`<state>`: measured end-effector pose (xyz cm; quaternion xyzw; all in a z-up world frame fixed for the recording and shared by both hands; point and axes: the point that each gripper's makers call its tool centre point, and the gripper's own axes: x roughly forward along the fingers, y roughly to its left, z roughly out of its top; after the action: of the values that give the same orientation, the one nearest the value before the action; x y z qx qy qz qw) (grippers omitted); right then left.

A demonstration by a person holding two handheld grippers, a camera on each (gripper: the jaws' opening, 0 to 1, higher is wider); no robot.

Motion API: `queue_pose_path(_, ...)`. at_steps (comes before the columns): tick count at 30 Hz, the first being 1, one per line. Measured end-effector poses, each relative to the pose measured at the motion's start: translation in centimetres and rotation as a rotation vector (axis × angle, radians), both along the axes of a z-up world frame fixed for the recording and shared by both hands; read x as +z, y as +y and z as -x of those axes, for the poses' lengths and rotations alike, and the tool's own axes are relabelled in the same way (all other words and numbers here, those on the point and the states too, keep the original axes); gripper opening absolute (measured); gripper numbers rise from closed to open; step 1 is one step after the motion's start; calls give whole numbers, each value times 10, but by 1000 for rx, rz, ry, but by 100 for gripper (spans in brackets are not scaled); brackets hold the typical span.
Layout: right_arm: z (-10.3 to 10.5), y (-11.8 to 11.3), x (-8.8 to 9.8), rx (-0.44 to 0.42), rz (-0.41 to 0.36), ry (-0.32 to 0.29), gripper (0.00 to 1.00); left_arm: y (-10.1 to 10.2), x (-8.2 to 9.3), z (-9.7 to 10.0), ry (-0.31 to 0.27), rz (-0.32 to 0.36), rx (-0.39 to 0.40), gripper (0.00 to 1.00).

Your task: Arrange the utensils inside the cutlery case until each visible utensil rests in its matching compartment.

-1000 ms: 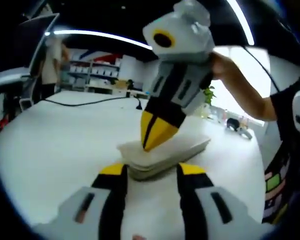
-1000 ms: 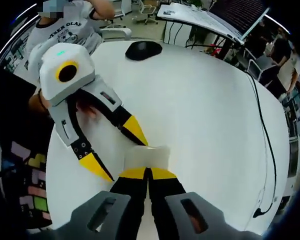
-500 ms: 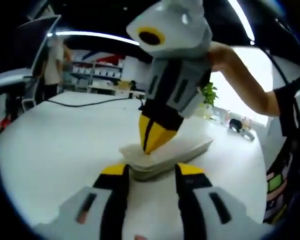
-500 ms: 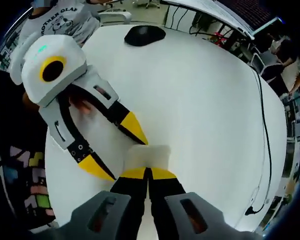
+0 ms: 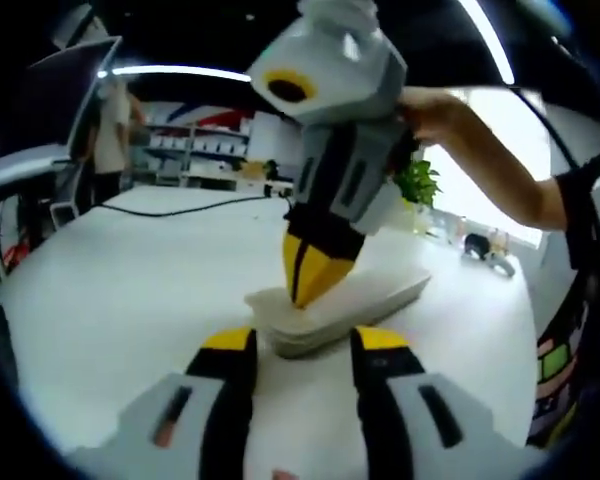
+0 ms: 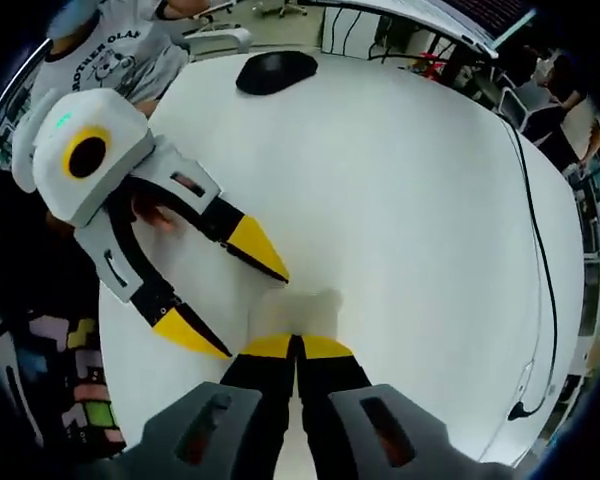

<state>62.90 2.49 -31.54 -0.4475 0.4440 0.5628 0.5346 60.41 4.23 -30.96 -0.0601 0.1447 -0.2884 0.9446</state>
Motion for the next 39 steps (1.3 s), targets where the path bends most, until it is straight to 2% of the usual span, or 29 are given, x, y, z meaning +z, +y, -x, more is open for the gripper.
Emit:
queue_pose_path(5, 3, 1, 0, 32, 2, -25, 0, 4, 2, 0, -2, -8, 12, 40)
queue_pose_path(7, 3, 2, 1, 99, -16, -63, 0, 9, 6, -1, -5, -5, 13, 39)
queue_pose_path(11, 3, 2, 3, 54, -48, -29, 0, 20, 28, -6, -48, -10, 16, 36)
queue_pose_path(13, 7, 1, 4, 36, -84, 26, 0, 20, 35, -7, -65, -24, 7, 36)
queue_pose_path(15, 17, -4, 8, 57, -116, 103, 0, 21, 37, -7, -69, -37, 8, 36)
queue_pose_path(18, 3, -11, 26, -22, -223, 92, 0, 23, 37, -8, -66, -37, 14, 36)
queue_pose_path(22, -11, -45, 37, -50, -252, 50, 0, 24, 37, -12, -62, -34, 18, 36)
queue_pose_path(26, -22, -91, 36, -85, -204, -7, 0, 22, 34, -17, -55, -34, 14, 36)
queue_pose_path(28, -19, -111, 34, -97, -202, -15, 0, 21, 33, -19, -51, -37, 13, 36)
queue_pose_path(31, -12, -142, 29, -114, -145, -23, 0, 20, 32, -23, -49, -26, 24, 36)
queue_pose_path(34, -6, -157, 30, -77, -113, -50, 0, 15, 31, -28, -52, -8, 18, 35)
queue_pose_path(37, 4, -165, 28, -44, -90, -31, 0, 9, 26, -29, -35, -16, -5, 32)
queue_pose_path(39, 10, -173, 24, 42, -71, -23, 0, 6, 23, -29, -26, -23, -15, 33)
